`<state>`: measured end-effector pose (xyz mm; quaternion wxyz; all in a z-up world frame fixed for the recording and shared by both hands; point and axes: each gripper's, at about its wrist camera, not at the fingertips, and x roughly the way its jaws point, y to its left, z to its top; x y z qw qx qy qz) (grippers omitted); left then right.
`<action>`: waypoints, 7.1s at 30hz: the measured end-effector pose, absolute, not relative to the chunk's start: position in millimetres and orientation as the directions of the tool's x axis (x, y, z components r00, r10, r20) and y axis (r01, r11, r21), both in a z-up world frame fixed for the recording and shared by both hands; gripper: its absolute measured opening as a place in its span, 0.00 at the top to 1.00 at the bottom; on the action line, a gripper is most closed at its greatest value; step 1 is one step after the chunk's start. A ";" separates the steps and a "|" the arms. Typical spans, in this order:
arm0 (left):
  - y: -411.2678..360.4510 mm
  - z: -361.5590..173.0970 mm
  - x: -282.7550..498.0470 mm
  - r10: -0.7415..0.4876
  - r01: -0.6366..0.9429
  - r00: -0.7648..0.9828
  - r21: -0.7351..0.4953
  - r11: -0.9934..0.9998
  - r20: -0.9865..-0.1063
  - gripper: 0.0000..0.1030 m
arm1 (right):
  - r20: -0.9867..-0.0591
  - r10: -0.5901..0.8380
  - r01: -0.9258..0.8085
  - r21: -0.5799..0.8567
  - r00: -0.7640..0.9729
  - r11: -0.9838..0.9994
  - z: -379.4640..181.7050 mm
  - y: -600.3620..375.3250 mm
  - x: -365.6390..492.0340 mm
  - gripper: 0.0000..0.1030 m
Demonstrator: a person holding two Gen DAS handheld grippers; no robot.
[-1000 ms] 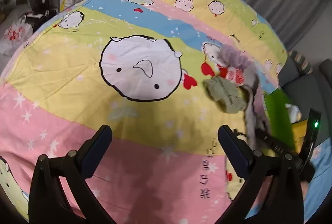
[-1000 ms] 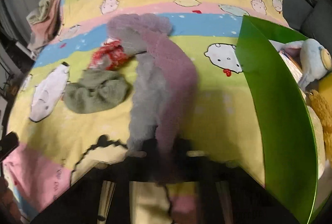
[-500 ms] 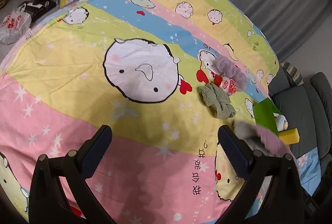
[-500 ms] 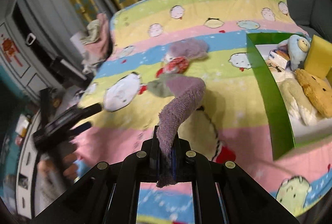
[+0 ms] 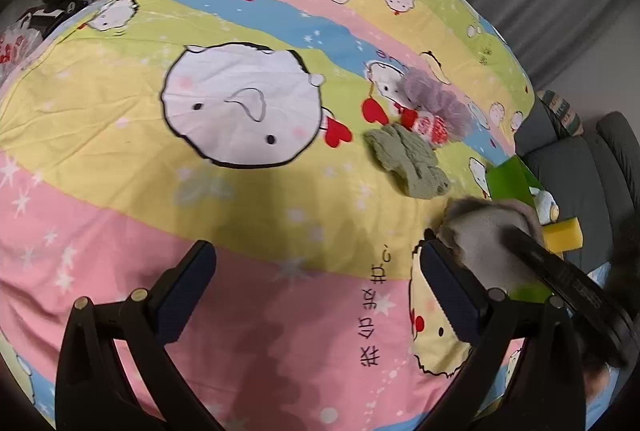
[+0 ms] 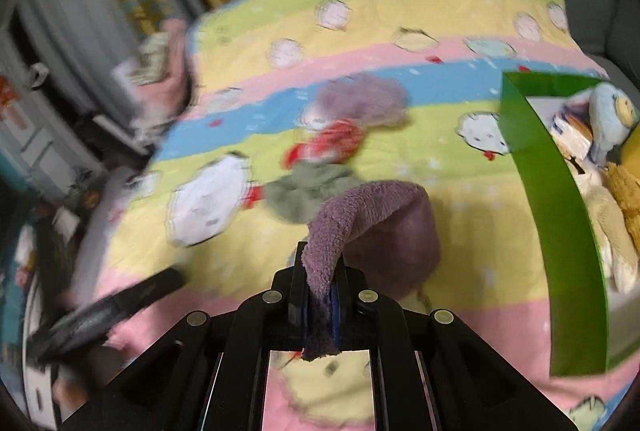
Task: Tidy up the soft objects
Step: 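Lift the towel with the right gripper and carry it toward the box, then lower the towel into the box and open the right gripper, then move the right gripper to the pile and grasp the green knit cloth, then lift the green cloth with the right gripper and carry it to the box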
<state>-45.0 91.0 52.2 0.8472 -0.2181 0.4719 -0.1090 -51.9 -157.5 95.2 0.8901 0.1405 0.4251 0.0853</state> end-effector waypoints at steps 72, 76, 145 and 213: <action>-270.5 119.6 -25.4 -0.672 0.606 0.287 -0.414 0.679 -0.682 0.75 | -0.640 0.184 0.349 0.610 0.746 0.711 94.2 -397.5 -79.0 0.66; -282.3 106.3 -22.3 -0.656 0.590 0.265 -0.419 0.690 -0.707 0.74 | -0.664 0.192 0.376 0.612 0.723 0.696 80.2 -407.9 -76.0 0.66; 90.1 59.7 -34.6 -0.169 -0.076 0.603 -0.268 0.960 -0.780 0.12 | -0.814 0.136 0.078 0.217 0.565 0.973 35.4 -115.1 60.0 0.52; -179.5 132.1 -38.3 -0.611 0.585 0.508 -0.278 0.762 -0.607 0.78 | -0.582 0.113 0.190 0.434 0.805 0.881 141.1 -303.6 -79.5 0.79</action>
